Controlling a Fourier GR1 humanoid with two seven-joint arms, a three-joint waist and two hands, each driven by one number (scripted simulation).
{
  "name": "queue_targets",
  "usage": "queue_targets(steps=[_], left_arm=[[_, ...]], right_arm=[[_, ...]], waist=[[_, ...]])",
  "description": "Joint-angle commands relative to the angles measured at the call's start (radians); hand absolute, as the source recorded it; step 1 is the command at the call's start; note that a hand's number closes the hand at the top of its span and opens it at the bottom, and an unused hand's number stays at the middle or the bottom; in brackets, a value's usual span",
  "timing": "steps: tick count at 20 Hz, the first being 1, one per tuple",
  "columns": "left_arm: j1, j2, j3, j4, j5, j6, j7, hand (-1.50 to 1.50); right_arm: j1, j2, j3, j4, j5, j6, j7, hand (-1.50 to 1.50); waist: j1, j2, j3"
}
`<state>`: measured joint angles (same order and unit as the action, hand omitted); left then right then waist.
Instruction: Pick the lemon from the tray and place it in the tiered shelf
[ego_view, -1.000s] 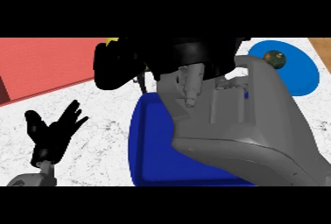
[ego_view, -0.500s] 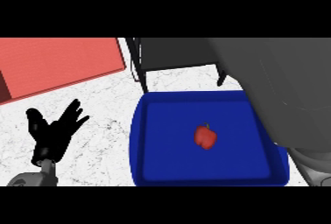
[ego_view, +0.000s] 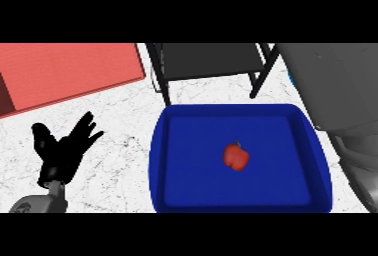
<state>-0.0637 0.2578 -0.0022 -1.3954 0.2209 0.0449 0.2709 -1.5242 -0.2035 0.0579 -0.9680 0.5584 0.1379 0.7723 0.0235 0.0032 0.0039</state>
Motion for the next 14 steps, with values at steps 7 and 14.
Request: queue_targets(steps=[7,14], left_arm=[[-0.049,-0.041,-0.011,0.088,-0.039,0.027,0.018,0.0],[-0.021,-0.014,0.004,0.046,-0.028,-0.008,0.031,0.0]], right_arm=[[-0.067,0.033,-0.02,0.304,0.08,-0.133,-0.196,1.5],[-0.096,-0.026,-0.06,0.457,0.101,-0.179,-0.349,1.5]], waist=[[0.007,0.01,-0.006],[0.017,0.011,-0.005]])
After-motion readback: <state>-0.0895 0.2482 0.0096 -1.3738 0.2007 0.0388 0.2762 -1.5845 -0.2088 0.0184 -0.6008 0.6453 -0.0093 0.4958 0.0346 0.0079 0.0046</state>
